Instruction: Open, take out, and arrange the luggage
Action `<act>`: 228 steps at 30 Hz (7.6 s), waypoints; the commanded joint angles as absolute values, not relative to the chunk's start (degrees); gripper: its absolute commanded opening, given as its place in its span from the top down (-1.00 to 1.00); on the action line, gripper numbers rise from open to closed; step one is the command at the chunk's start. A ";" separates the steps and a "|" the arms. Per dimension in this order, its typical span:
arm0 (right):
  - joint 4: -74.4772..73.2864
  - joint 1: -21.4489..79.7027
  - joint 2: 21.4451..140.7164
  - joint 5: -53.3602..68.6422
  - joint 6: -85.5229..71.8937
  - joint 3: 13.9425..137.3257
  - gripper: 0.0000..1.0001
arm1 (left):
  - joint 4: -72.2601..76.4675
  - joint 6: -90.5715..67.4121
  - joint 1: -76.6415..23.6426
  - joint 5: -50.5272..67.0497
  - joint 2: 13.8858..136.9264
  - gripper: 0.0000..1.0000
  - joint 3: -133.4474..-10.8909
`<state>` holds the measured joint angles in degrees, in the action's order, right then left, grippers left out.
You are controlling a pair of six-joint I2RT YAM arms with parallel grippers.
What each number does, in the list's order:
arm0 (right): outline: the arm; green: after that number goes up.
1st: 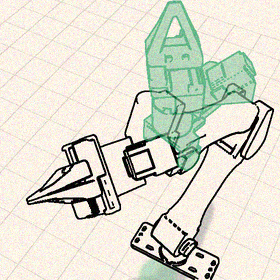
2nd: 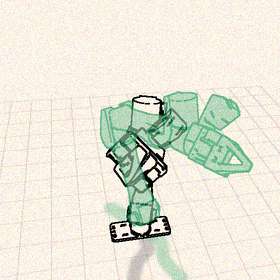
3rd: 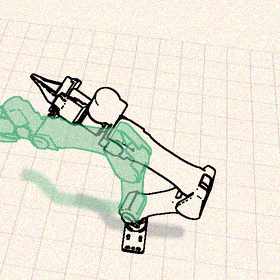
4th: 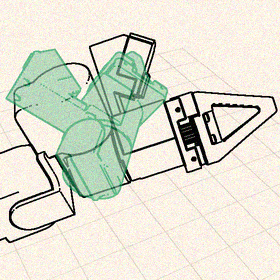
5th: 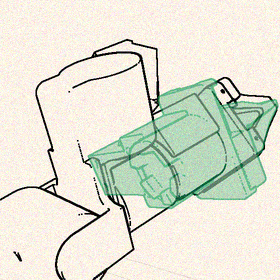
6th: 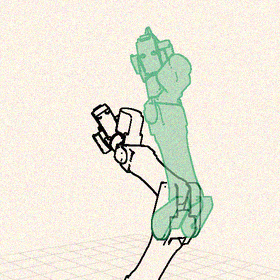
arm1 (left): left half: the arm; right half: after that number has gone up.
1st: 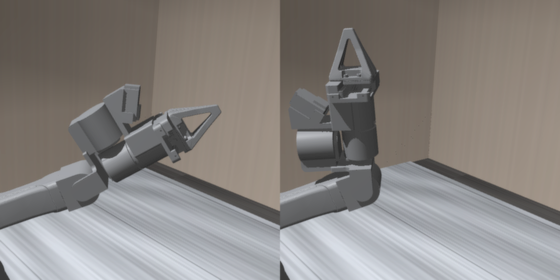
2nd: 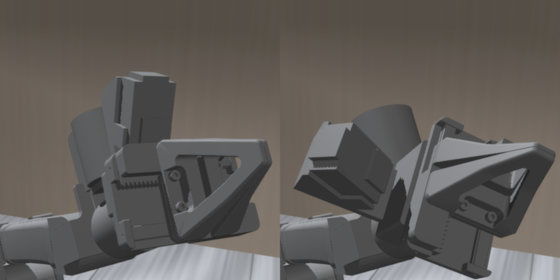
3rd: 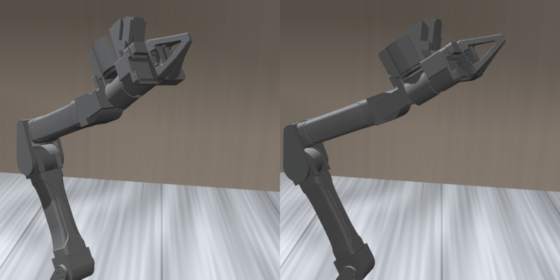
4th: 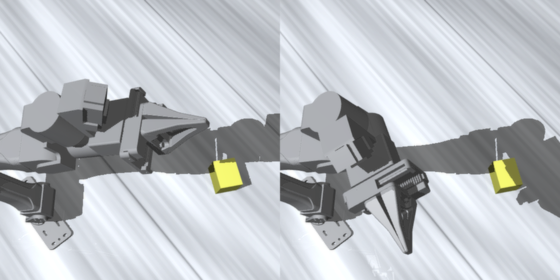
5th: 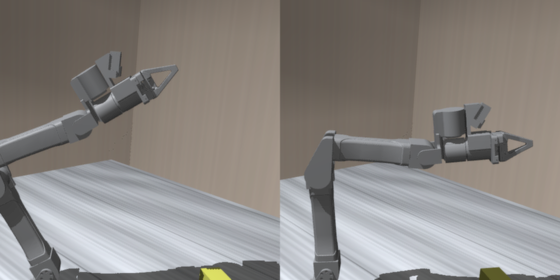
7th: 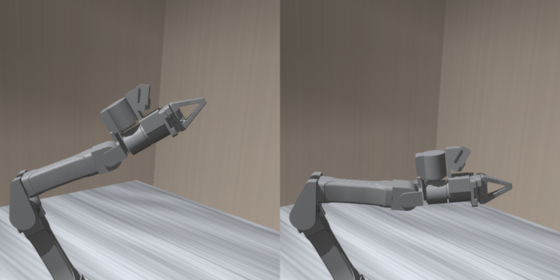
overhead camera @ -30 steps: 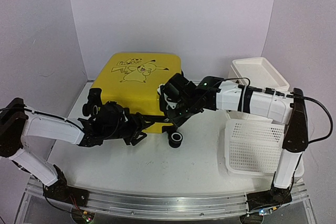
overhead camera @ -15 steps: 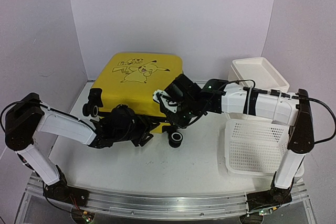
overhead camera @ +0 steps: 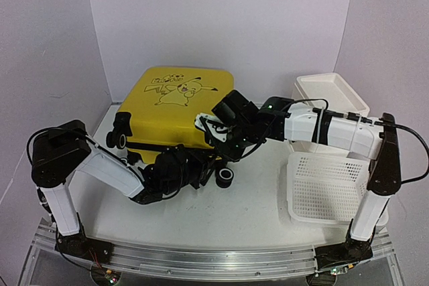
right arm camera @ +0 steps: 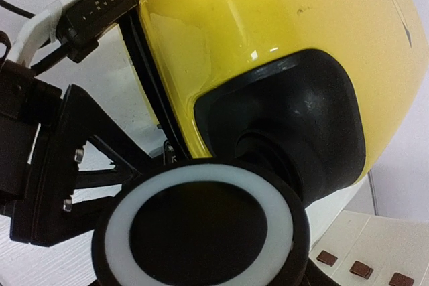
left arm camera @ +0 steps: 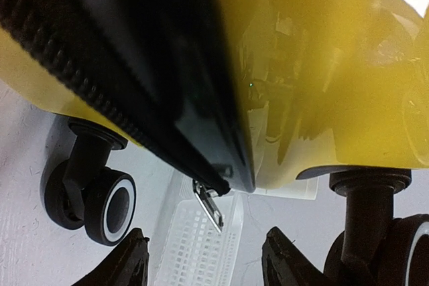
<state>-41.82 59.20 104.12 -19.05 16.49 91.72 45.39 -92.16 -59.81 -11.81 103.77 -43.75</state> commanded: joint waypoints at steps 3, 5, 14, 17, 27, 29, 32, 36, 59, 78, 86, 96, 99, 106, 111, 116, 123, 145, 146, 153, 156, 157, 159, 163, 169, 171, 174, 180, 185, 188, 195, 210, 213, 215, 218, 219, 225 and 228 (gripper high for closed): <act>-42.94 60.73 100.28 -13.55 15.55 93.78 1.00 | 53.88 -95.16 -60.18 -22.14 107.40 -0.09 -46.72; -43.06 60.73 100.28 -13.54 15.64 94.01 1.00 | 53.83 -95.74 -60.33 -22.85 108.43 0.01 -47.37; -43.15 60.74 100.20 -12.98 15.12 94.51 1.00 | 54.16 -93.27 -60.73 -26.31 112.39 0.32 -51.01; -43.15 60.73 100.04 -13.29 15.03 94.15 1.00 | 54.29 -92.50 -60.73 -27.02 112.53 0.47 -50.56; -42.02 60.60 98.96 -17.63 13.64 91.32 1.00 | 58.33 -91.39 -60.42 -26.89 110.21 1.00 -45.01; -41.27 60.01 98.51 -17.57 12.49 90.23 1.00 | 58.96 -90.66 -60.21 -26.61 108.38 1.00 -42.44; -40.60 58.39 97.74 -15.67 10.66 88.95 1.00 | 58.97 -88.66 -60.21 -27.66 104.65 1.00 -38.19; -39.99 57.62 96.97 -15.45 9.63 87.99 1.00 | 58.90 -86.80 -59.80 -29.86 98.84 1.00 -31.33; -39.10 54.64 95.73 -16.03 3.69 83.29 1.00 | -13.62 -46.67 -48.88 -26.93 44.39 0.66 -31.00; -39.82 31.94 101.94 6.92 2.86 90.16 0.97 | -41.91 -15.85 -19.60 20.55 67.07 -0.99 -65.05; -46.60 31.55 103.20 3.30 -4.86 93.75 0.14 | -33.71 -23.14 -23.69 18.54 66.46 -0.99 -56.54; -48.68 40.83 90.54 4.60 -19.07 82.05 -0.73 | -30.59 -21.39 -25.83 19.34 73.56 -0.67 -63.03; -41.69 46.22 90.02 3.36 -24.21 79.28 -0.84 | -32.61 -20.96 -25.84 19.27 75.82 -0.54 -64.72; -13.45 47.35 97.71 4.64 -32.64 73.61 -0.35 | -33.25 -20.72 -25.84 20.98 77.43 -0.25 -64.34; -3.28 51.78 102.60 -7.80 -26.30 72.29 -0.05 | -33.29 -20.89 -25.84 22.02 77.22 -0.08 -64.20; 11.02 54.57 107.20 -16.86 -21.78 68.81 -0.04 | -33.21 -21.14 -25.93 23.33 76.91 0.05 -64.27; 15.35 54.59 111.35 -23.82 -20.03 67.75 0.23 | -33.39 -20.44 -25.93 23.91 76.23 0.13 -63.75; 36.29 54.56 116.81 -28.28 -15.43 64.07 1.00 | -34.23 -20.63 -28.99 18.28 78.05 -0.60 -65.57; 36.30 54.54 116.70 -27.77 -15.20 63.95 1.00 | -34.63 -20.54 -29.85 16.49 78.50 -0.66 -66.00; 36.30 54.06 115.33 -22.61 -16.48 62.71 1.00 | -40.00 -21.40 -36.19 -5.52 81.03 -0.67 -69.12; 35.94 53.75 114.95 -22.77 -18.38 62.03 1.00 | -40.82 -21.97 -36.21 -12.45 79.94 -0.48 -68.25; 35.87 53.39 114.63 -22.51 -19.44 61.46 1.00 | -40.94 -21.97 -36.21 -14.71 79.20 -0.38 -68.01; 35.74 52.29 114.07 -20.65 -21.23 60.50 1.00 | -40.96 -21.70 -36.08 -17.16 77.66 -0.17 -67.58; 33.74 48.91 113.69 -11.81 -23.17 60.09 1.00 | -40.53 -21.64 -35.17 -7.18 76.07 0.02 -68.96; 31.63 46.34 112.67 0.18 -21.89 60.72 1.00 | -35.09 -29.54 -33.01 15.30 79.40 0.01 -69.60; 30.62 46.40 112.86 3.73 -21.78 61.85 1.00 | -32.18 -31.43 -32.61 17.28 79.85 -0.15 -68.10; 28.38 46.44 114.03 6.95 -22.24 63.87 1.00 | -28.16 -33.88 -31.15 21.00 80.17 -0.63 -65.92; 28.37 46.46 114.80 2.87 -24.11 63.63 1.00 | -18.76 -37.69 -28.28 25.54 76.76 -0.98 -61.03; 28.47 46.69 114.71 -1.52 -24.94 63.35 1.00 | -18.39 -41.77 -23.98 25.51 76.76 -0.93 -59.01; 28.56 47.00 114.93 -1.54 -23.92 63.51 1.00 | -14.53 -43.81 -23.64 26.34 75.53 -0.75 -57.20; 29.19 49.23 116.39 -0.60 -23.12 65.29 1.00 | -12.30 -44.99 -23.69 32.56 78.13 -0.17 -58.39; 38.67 54.03 119.22 -7.25 -32.72 64.78 1.00 | 7.93 -63.79 -27.51 35.49 74.98 0.40 -52.03; 39.59 56.03 119.27 -8.38 -31.78 64.34 1.00 | 11.94 -66.84 -30.38 32.41 74.90 0.42 -50.51; 41.14 57.84 119.26 -8.68 -30.30 63.66 1.00 | 13.00 -67.56 -32.24 30.75 75.69 0.44 -50.54; 40.07 60.27 118.89 -8.72 -27.96 63.52 1.00 | 14.53 -67.88 -33.29 30.89 77.65 0.48 -51.37; 39.63 60.77 118.74 -8.65 -27.34 63.40 1.00 | 14.98 -68.08 -33.43 30.61 77.91 0.50 -51.30; 32.18 62.90 110.78 -12.07 -19.79 55.89 1.00 | 15.51 -65.41 -33.05 27.94 76.02 0.56 -50.62; 24.30 60.85 104.00 -13.81 -15.01 52.12 1.00 | 15.49 -64.83 -32.49 28.08 75.50 0.57 -50.40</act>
